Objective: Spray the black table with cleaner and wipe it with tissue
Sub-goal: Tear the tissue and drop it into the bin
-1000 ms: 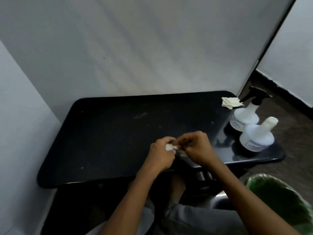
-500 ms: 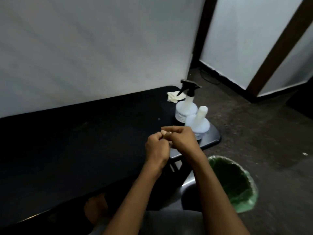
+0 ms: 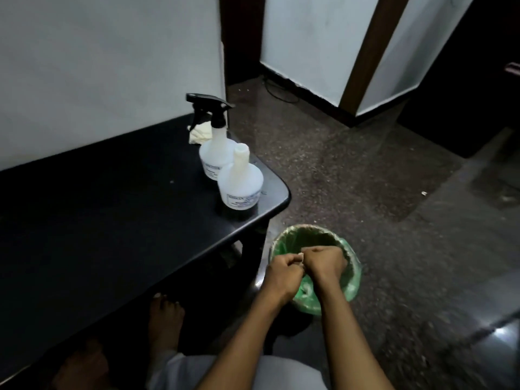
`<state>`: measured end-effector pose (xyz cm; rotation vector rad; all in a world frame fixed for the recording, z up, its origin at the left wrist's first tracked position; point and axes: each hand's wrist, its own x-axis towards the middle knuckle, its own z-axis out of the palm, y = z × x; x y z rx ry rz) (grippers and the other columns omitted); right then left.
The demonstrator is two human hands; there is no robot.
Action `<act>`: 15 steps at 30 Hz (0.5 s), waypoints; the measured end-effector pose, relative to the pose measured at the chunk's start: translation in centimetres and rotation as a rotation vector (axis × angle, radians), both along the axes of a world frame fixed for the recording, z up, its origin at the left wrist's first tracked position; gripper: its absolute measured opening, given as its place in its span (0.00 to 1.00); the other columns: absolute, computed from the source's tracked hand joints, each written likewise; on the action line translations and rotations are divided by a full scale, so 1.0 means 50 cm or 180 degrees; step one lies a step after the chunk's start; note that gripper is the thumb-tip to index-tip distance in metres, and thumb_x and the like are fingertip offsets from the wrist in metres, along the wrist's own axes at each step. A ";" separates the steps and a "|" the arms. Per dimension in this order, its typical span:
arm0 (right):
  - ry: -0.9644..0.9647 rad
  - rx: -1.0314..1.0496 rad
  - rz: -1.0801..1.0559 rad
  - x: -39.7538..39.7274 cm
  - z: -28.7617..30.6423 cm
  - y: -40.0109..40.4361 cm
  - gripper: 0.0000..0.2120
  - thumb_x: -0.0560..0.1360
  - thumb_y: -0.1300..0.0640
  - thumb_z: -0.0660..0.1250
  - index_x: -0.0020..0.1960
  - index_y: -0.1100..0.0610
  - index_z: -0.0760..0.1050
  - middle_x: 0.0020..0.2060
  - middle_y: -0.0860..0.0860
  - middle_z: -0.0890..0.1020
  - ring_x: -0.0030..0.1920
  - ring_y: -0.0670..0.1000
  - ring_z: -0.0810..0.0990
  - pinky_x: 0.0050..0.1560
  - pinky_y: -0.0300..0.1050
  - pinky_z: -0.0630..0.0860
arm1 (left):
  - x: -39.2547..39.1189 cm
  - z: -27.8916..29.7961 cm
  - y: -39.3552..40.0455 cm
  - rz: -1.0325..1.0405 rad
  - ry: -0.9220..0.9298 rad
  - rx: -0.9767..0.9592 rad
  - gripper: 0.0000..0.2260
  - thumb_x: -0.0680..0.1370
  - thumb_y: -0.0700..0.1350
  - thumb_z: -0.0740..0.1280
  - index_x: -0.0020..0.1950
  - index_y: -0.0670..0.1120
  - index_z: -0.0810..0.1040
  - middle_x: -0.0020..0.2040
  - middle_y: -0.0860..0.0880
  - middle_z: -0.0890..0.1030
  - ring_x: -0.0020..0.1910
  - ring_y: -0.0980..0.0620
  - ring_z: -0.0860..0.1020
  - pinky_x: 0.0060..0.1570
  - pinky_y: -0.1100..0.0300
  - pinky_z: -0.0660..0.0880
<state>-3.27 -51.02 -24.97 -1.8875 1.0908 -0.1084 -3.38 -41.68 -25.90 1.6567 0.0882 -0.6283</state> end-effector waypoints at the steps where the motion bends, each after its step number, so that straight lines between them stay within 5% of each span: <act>1: 0.0005 0.0053 -0.0094 -0.010 -0.018 -0.012 0.06 0.72 0.63 0.73 0.47 0.60 0.89 0.45 0.61 0.89 0.52 0.58 0.86 0.52 0.39 0.76 | -0.003 -0.017 -0.018 -0.0182 0.0070 -0.0078 0.11 0.71 0.34 0.65 0.45 0.46 0.84 0.32 0.56 0.82 0.33 0.61 0.77 0.40 0.61 0.73; 7: -0.0016 0.0325 -0.0290 -0.027 -0.069 -0.034 0.11 0.72 0.66 0.72 0.52 0.60 0.88 0.50 0.60 0.88 0.54 0.58 0.86 0.54 0.40 0.77 | 0.025 -0.065 -0.049 -0.0420 0.0575 -0.0196 0.14 0.61 0.36 0.61 0.40 0.49 0.80 0.27 0.58 0.80 0.37 0.55 0.74 0.43 0.58 0.70; 9: -0.0090 0.0404 -0.0240 -0.026 -0.073 -0.033 0.15 0.74 0.66 0.69 0.58 0.58 0.86 0.54 0.60 0.87 0.57 0.59 0.84 0.60 0.46 0.80 | 0.035 -0.075 -0.055 -0.0434 0.0638 -0.0265 0.16 0.69 0.30 0.62 0.50 0.44 0.81 0.40 0.57 0.84 0.47 0.51 0.76 0.52 0.54 0.73; 11: -0.0126 0.0391 -0.0186 -0.025 -0.074 -0.035 0.20 0.74 0.67 0.65 0.63 0.56 0.84 0.59 0.61 0.85 0.63 0.60 0.81 0.65 0.52 0.78 | 0.042 -0.090 -0.062 -0.0432 0.0657 -0.0259 0.26 0.73 0.26 0.59 0.71 0.40 0.71 0.58 0.49 0.77 0.57 0.49 0.76 0.58 0.52 0.74; 15: 0.0033 0.0398 -0.0057 -0.025 -0.071 -0.044 0.27 0.73 0.68 0.64 0.70 0.55 0.79 0.57 0.63 0.85 0.68 0.63 0.76 0.67 0.48 0.73 | 0.045 -0.090 -0.059 -0.0506 0.0377 -0.0137 0.33 0.72 0.28 0.60 0.76 0.46 0.66 0.60 0.45 0.76 0.52 0.51 0.77 0.44 0.65 0.75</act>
